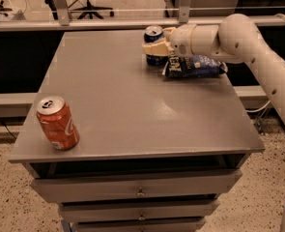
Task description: Move pepsi can near blue chip bag
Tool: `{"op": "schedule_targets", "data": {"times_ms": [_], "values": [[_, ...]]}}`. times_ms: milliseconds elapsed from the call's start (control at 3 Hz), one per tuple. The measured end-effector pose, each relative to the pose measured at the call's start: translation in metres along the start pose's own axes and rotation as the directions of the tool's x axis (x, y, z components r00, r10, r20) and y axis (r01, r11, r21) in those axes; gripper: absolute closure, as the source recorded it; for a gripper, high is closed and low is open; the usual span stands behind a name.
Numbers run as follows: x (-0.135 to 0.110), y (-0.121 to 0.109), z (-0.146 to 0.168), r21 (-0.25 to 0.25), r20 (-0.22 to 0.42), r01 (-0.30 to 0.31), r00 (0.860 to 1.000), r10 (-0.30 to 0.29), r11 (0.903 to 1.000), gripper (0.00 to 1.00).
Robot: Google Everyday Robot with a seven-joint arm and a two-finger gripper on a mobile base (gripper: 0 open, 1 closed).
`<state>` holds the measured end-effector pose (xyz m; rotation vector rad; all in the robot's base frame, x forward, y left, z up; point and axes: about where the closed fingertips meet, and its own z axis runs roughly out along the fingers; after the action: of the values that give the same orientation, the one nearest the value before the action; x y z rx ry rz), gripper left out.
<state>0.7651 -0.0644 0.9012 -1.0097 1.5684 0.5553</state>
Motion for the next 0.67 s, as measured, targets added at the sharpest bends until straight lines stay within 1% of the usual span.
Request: {"op": "schedule_targets", "data": {"times_ms": [667], "values": [[0.0157,0.0054,-0.0035,-0.019,-0.014,-0.019,1.000,0.019,0.9996,0.12]]}}
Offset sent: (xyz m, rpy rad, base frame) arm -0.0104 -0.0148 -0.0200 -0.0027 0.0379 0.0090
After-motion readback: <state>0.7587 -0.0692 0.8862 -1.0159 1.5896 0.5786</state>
